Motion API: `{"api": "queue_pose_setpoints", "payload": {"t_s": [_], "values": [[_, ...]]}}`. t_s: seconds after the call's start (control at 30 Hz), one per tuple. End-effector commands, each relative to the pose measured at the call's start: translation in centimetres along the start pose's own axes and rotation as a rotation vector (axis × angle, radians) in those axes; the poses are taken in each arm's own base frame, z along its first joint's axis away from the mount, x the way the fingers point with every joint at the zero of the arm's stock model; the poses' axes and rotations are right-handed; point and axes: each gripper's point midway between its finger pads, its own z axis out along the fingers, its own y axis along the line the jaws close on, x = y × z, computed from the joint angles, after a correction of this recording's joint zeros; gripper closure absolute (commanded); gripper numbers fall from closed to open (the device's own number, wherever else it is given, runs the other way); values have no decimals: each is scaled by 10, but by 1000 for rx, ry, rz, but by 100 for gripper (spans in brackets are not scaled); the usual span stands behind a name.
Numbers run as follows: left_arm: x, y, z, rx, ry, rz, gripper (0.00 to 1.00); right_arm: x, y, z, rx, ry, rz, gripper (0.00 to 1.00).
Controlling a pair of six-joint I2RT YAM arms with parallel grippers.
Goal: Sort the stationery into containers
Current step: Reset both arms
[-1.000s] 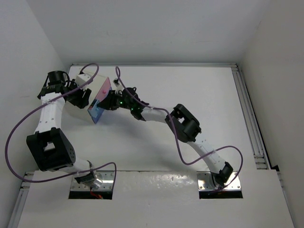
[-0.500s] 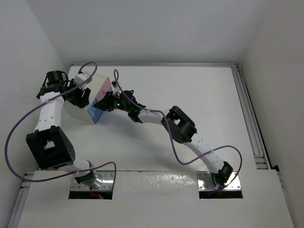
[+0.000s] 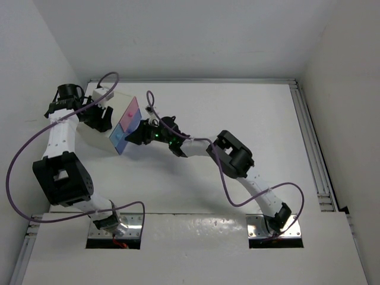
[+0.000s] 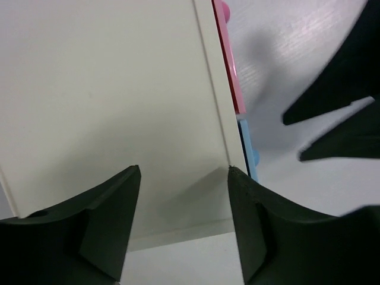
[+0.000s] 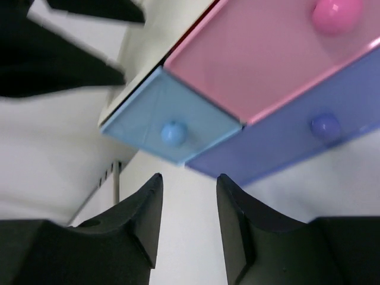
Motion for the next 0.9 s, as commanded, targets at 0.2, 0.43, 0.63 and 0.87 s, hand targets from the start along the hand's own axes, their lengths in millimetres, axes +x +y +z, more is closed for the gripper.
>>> {"api": "queue_pose_setpoints", "payload": {"t_s": [0.2,0.43,0.63,0.87], "values": [[-133,34,-77,-172,-303,8,0,-116,85,-82,-130,-6,-403,44],[-181,-30,-85,-108,-300,85,0,-173,49,-191,154,167,-427,37],[-152,-117,-13,131,-142,68,0,-183,-1,-323,471,264,-339,20],[-134,-147,15,128,-145,80,0,-152,-42,-441,730,212,-240,1]]}}
